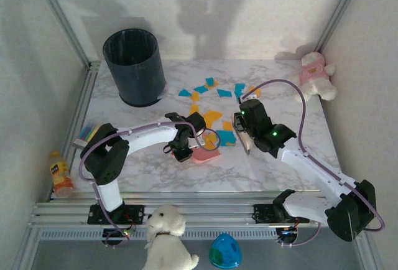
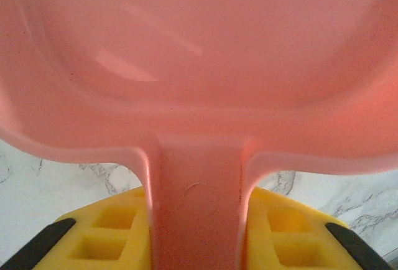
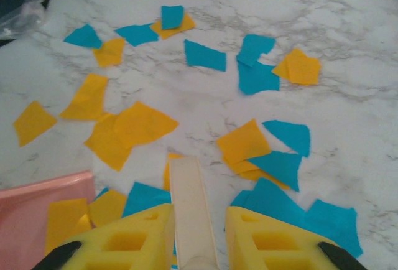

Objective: Sweep away the paper scraps from the table

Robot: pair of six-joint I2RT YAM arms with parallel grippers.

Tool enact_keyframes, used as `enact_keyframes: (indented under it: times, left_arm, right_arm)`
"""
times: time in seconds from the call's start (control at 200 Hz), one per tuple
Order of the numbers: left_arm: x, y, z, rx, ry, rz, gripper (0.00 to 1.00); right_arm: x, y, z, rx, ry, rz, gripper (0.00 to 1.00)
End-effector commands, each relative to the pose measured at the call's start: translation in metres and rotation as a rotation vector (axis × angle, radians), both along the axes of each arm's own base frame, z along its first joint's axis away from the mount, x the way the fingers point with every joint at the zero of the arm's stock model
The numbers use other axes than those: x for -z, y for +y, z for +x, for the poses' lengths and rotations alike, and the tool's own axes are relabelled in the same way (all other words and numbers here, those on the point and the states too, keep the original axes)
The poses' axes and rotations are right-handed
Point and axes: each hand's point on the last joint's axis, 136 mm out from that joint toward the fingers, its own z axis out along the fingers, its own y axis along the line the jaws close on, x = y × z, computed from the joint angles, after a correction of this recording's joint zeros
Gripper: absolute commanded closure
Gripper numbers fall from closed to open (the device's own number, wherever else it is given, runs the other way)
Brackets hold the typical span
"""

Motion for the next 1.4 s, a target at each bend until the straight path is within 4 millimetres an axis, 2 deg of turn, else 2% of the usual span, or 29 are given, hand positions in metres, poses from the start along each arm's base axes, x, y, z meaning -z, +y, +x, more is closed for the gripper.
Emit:
enact_keyframes:
  times: [0.0, 0.265, 0.636, 0.891, 1.397]
  left_arm:
    - [-0.005, 0.015, -0.005, -0.01, 0.016, 0.052, 1.0]
    - [-0.007, 0.012, -0.004, -0.009, 0.014, 0.043, 1.0]
    - [-0.003, 0.01, -0.01, -0.006, 0.059, 0.042, 1.0]
    - [-0.001, 0.009, -0.008, -0.011, 0.061, 0.05, 1.0]
    - [-0.003, 0.009, -0.007, 0.005, 0.047, 0.049, 1.0]
  right_arm:
    - [0.0, -0.006, 0.01, 0.063, -0.035, -0.026, 1.0]
    - [0.031, 0.0, 0.007, 0.042, 0.06, -0.056, 1.0]
    - [0.047, 0.023, -0.008, -0.087, 0.156, 0.011, 1.0]
    - [0.045, 0.047, -0.017, -0.204, 0.189, 0.078, 1.0]
    - [0.028, 0.068, -0.021, -0.276, 0.164, 0.143, 1.0]
